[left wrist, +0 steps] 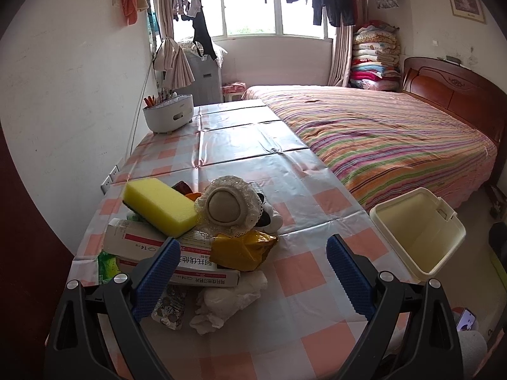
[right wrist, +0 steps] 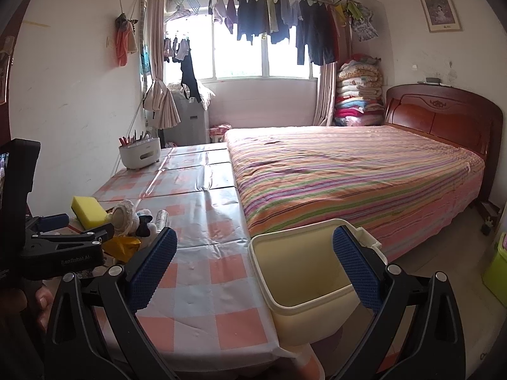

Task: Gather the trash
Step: 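Move both tools toward the cluttered table items, then grasp the yellow-green sponge with the right gripper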

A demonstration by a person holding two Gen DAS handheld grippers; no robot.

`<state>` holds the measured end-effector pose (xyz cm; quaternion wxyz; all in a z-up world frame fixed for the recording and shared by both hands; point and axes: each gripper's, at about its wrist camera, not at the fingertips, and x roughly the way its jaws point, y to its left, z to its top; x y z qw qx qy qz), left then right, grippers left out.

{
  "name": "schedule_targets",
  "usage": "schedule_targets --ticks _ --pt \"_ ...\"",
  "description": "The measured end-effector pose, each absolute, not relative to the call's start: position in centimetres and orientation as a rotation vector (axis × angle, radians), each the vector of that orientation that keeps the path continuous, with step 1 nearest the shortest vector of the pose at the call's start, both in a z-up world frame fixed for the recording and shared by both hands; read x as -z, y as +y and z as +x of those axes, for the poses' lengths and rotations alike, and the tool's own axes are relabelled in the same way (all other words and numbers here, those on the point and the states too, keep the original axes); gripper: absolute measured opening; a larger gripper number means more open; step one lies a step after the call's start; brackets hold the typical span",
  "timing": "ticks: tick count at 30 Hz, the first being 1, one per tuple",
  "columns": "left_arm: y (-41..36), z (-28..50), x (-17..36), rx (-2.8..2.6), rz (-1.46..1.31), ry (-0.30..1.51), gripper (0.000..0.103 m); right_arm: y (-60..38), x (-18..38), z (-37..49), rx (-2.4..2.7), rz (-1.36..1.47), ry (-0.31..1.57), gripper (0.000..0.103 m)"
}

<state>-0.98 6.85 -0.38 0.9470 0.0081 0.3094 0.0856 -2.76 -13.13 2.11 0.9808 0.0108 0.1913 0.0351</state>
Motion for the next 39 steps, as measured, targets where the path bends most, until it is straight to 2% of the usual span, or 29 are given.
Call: schedule_targets --ticks 24,33,39 --pt "12.8 -2.6 0.3 -0.325 -0.035 0.619 0.091 -8.9 -3.5 -0.7 -0.244 -0.035 0.315 0.097" --pt "16.0 -4.3 0.0 -0.433 -0.065 0.602 0.091 -4.3 -4.6 2.4 -0.385 -0.113 0.216 0.097" --pt "18.5 -6.1 -0.1 -0.504 -0.091 0.594 0.091 -0.3 -3.4 5.4 -0.523 -0.155 0.264 0.097"
